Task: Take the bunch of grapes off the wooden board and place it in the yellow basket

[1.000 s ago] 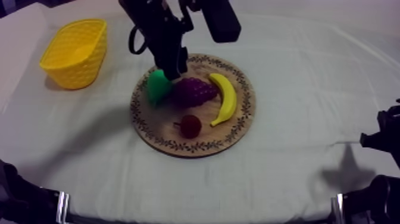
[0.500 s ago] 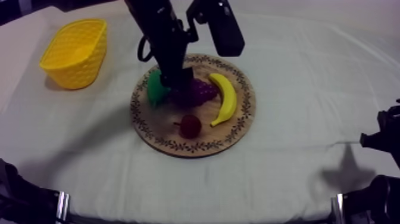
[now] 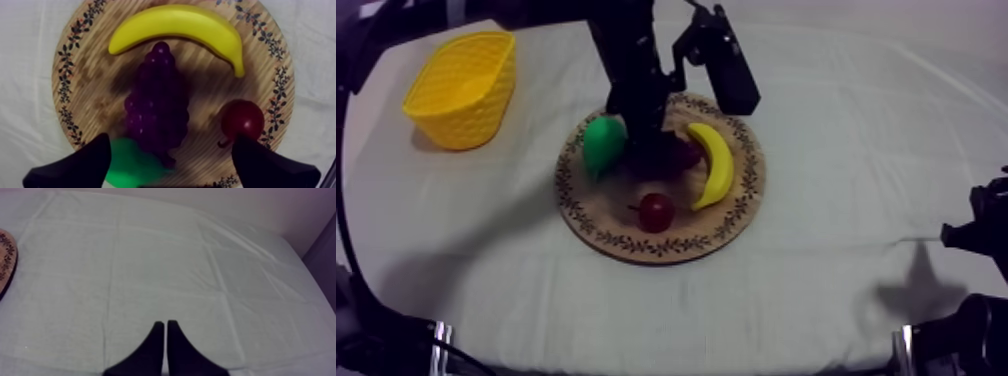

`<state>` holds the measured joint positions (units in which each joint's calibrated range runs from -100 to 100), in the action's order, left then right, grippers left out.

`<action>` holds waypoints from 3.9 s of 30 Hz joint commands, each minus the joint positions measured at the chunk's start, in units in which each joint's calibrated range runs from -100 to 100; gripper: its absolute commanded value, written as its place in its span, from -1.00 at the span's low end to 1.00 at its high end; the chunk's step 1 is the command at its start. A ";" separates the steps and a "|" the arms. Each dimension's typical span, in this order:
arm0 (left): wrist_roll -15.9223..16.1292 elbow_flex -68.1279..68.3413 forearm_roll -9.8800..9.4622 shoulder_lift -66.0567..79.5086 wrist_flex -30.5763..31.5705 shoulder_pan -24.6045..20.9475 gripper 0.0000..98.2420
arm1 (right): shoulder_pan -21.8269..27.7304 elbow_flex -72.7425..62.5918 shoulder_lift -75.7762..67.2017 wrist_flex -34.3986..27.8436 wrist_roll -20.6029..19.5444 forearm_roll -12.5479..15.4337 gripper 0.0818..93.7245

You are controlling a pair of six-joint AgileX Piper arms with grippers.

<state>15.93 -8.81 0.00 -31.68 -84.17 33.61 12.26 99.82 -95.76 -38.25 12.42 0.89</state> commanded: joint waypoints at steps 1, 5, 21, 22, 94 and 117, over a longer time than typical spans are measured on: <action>-0.09 -0.65 0.12 -1.36 -0.18 -0.08 0.87 | -0.01 -0.05 0.01 0.02 0.01 0.01 -0.99; -0.26 -2.18 -0.01 -3.88 -0.64 -0.33 0.87 | -0.01 -0.05 0.01 0.02 0.01 0.01 -0.99; -0.51 -9.73 -0.27 -12.46 -5.42 -0.35 0.91 | -0.01 -0.05 0.01 0.02 0.01 0.01 -0.99; -0.62 -10.09 -0.39 -12.93 -5.75 -0.37 0.91 | -0.01 -0.05 0.01 0.02 0.01 0.01 -0.99; -9.59 -7.64 -1.30 10.67 -10.45 -3.05 -0.06 | -0.01 -0.05 0.01 0.02 0.01 0.01 -0.99; -10.26 -11.34 0.51 8.63 -12.51 -26.75 -0.05 | -0.01 -0.05 0.01 0.02 0.01 0.01 -0.99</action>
<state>5.76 -20.11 0.51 -23.01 -96.54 9.70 12.26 99.82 -95.76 -38.25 12.44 0.89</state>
